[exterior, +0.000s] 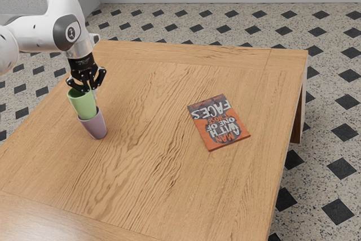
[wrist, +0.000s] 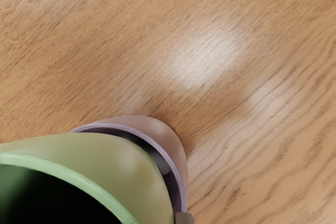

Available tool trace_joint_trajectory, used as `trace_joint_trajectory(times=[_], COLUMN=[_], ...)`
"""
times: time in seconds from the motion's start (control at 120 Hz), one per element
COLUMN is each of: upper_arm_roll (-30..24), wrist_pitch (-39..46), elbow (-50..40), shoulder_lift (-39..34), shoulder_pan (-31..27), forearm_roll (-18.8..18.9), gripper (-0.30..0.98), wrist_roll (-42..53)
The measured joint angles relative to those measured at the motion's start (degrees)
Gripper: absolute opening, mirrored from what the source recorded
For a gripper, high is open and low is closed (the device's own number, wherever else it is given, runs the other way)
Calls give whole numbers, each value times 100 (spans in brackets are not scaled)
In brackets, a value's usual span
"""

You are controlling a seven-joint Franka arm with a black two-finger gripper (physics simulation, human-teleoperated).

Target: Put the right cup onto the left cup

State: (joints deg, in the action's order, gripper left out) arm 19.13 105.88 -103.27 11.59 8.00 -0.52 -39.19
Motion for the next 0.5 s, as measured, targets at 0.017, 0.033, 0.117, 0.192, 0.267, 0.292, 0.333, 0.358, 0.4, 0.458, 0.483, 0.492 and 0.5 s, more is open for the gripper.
trace_joint_trajectory(times=[0.017,0.033,0.117,0.192,0.267,0.292,0.333,0.358,0.4,0.458,0.483,0.492,0.5], upper_arm_roll=[0,-1,-5,-6,-5,-5,-4,-5,-2,-1,0,1,1], wrist_pitch=[3,6,19,27,31,31,32,32,28,10,-1,-5,-9], elbow=[1,0,4,6,6,6,8,11,25,57,86,99,111], shoulder_lift=[1,1,4,3,2,2,1,-2,-16,-55,-84,-95,-105], shoulder_pan=[1,2,16,28,36,36,38,36,36,38,38,38,38], forearm_roll=[-2,-4,-19,-27,-31,-32,-33,-34,-33,-25,-16,-12,-8], gripper=[-10,-10,6,22,36,39,44,46,50,54,55,56,56], wrist_roll=[0,0,-1,-7,-16,-18,-22,-25,-28,-31,-30,-29,-29])
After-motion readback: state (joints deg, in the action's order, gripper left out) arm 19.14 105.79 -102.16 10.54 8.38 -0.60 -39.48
